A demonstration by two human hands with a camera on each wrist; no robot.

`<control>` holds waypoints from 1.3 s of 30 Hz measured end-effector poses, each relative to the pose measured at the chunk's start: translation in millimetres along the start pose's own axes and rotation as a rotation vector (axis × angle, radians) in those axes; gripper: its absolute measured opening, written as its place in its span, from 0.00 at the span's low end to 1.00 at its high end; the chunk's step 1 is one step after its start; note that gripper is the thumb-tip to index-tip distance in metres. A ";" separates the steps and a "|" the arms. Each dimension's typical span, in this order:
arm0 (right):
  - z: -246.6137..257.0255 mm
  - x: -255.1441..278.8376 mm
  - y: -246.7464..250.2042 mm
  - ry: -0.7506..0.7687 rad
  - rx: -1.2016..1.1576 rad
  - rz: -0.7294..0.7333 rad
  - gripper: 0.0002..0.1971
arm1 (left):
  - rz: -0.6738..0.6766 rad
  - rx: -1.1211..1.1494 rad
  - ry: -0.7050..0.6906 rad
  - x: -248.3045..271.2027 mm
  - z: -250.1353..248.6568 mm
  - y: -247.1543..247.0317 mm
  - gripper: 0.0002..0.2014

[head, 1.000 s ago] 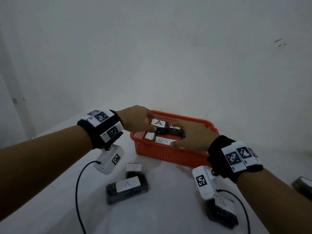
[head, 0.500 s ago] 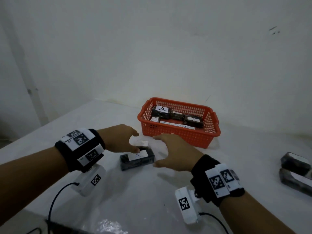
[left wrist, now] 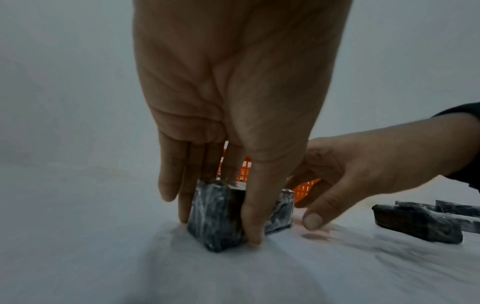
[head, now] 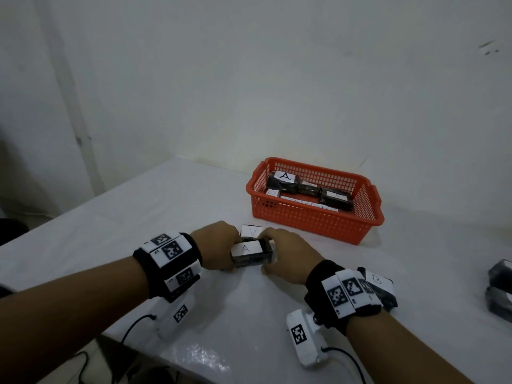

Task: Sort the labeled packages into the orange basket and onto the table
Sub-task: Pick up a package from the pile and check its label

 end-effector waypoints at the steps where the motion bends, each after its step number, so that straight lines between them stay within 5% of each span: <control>1: -0.3 0.2 1.5 0.007 -0.029 -0.017 0.26 | -0.020 0.013 -0.004 1.7 0.0 0.9 0.18; 10: 0.4 15.5 31.7 0.090 -0.265 -0.076 0.20 | -0.105 0.265 -0.058 15.7 14.3 30.7 0.22; 17: -3.7 41.6 60.0 0.222 -0.489 -0.244 0.12 | -0.252 0.714 -0.183 30.6 10.6 53.6 0.16; 22: -5.6 62.0 65.5 0.273 -0.632 -0.287 0.17 | -0.343 0.862 -0.238 37.2 -1.8 58.2 0.13; 34: -19.8 92.5 72.7 0.292 -0.894 -0.357 0.20 | -0.355 0.964 -0.298 41.5 -29.2 63.0 0.16; 39: -28.1 100.1 78.6 0.300 -0.884 -0.448 0.14 | -0.336 1.030 -0.344 40.8 -41.6 65.4 0.16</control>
Point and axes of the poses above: each hand's wrist, its own x-axis away from the middle knuckle, its own y-axis out of the back of the hand, z = x × y, the point moved 5 cm from there along -x, towards the middle knuckle, and after that the axes turned 15 degrees about -x, right-handed, at the moved point
